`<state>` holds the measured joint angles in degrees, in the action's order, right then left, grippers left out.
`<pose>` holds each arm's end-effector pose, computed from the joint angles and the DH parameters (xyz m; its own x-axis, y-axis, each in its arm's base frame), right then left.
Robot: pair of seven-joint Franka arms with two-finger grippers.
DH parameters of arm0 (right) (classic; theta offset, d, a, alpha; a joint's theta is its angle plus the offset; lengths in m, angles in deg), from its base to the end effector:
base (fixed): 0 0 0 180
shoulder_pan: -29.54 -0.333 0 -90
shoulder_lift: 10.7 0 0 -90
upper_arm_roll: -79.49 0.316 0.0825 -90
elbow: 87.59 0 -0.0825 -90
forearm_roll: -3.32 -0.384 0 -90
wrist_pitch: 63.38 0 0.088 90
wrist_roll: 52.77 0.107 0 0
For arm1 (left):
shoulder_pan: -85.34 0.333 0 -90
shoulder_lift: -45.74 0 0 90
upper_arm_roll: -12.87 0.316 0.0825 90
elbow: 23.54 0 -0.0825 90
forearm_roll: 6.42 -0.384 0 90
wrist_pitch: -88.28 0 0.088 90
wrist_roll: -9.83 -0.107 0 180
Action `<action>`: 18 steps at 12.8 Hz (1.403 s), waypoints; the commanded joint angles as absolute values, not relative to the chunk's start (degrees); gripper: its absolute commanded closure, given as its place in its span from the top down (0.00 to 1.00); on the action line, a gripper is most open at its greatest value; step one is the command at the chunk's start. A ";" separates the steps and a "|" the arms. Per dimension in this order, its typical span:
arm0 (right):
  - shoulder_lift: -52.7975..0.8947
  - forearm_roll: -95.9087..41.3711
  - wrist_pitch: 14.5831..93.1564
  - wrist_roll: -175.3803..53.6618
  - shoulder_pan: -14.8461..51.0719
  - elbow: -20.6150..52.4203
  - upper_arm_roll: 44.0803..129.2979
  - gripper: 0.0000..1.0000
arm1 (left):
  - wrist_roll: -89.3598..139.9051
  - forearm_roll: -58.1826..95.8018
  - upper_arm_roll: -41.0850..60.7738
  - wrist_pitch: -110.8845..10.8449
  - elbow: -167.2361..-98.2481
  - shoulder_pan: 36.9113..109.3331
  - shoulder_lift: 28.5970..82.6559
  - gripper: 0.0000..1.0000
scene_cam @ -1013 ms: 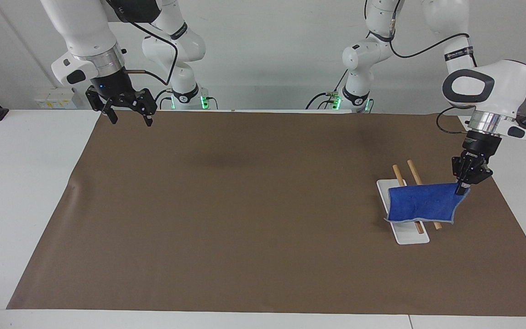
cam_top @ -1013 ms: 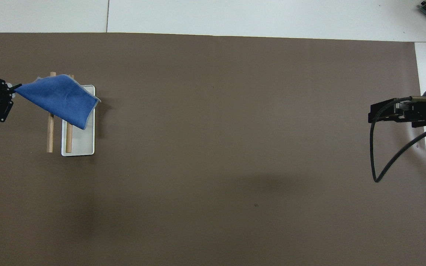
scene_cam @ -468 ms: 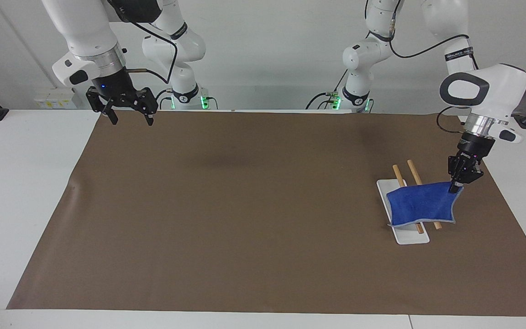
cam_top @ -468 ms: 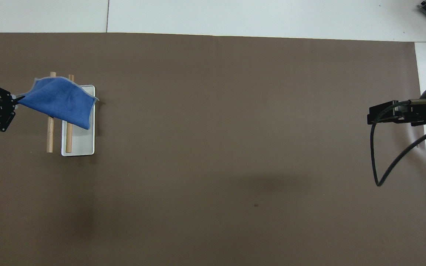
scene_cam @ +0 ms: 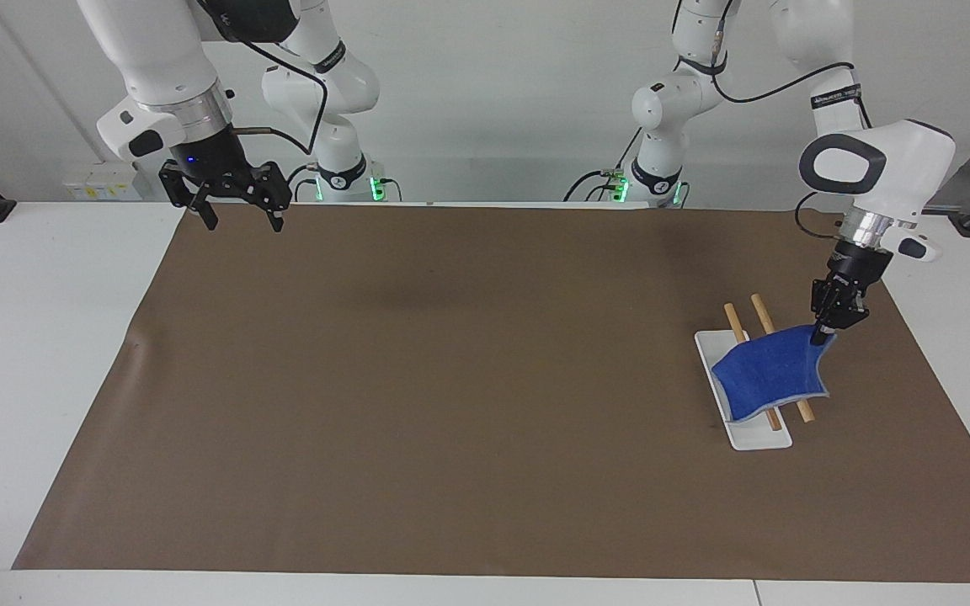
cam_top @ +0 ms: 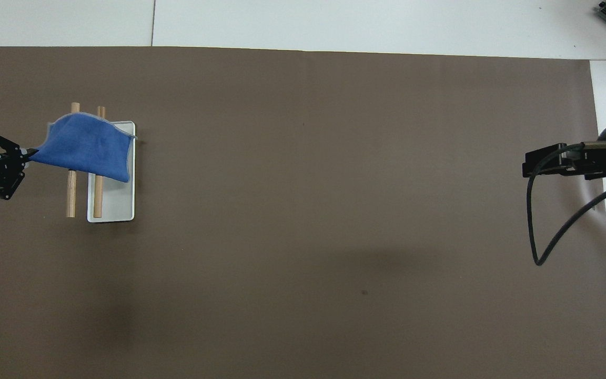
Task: Right arm passes towel to left arm to hang
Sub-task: 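Lower the towel over the sticks and open the left gripper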
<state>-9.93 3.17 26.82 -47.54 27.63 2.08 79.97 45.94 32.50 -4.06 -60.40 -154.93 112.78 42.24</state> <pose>0.5505 0.0233 0.6350 0.9985 -0.0496 0.0224 -0.0495 -0.9988 -0.0046 0.5235 0.1085 0.4093 0.2626 0.9584 -0.1116 0.8408 -0.1705 0.5138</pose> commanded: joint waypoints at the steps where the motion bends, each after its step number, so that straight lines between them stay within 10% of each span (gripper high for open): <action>1: -8.50 3.41 27.33 -48.47 27.96 3.82 80.45 1.00 | 43.77 31.47 -4.35 -59.91 -157.66 113.55 39.94 0.00; 18: -8.50 3.41 27.41 -48.20 27.96 3.82 80.37 1.00 | 40.85 31.47 -4.62 -69.66 -161.71 110.04 42.84 0.00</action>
<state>-9.78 3.17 26.81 -47.54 27.59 2.30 80.13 41.15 32.46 -5.11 -67.86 -160.55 110.79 43.00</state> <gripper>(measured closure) 0.000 0.982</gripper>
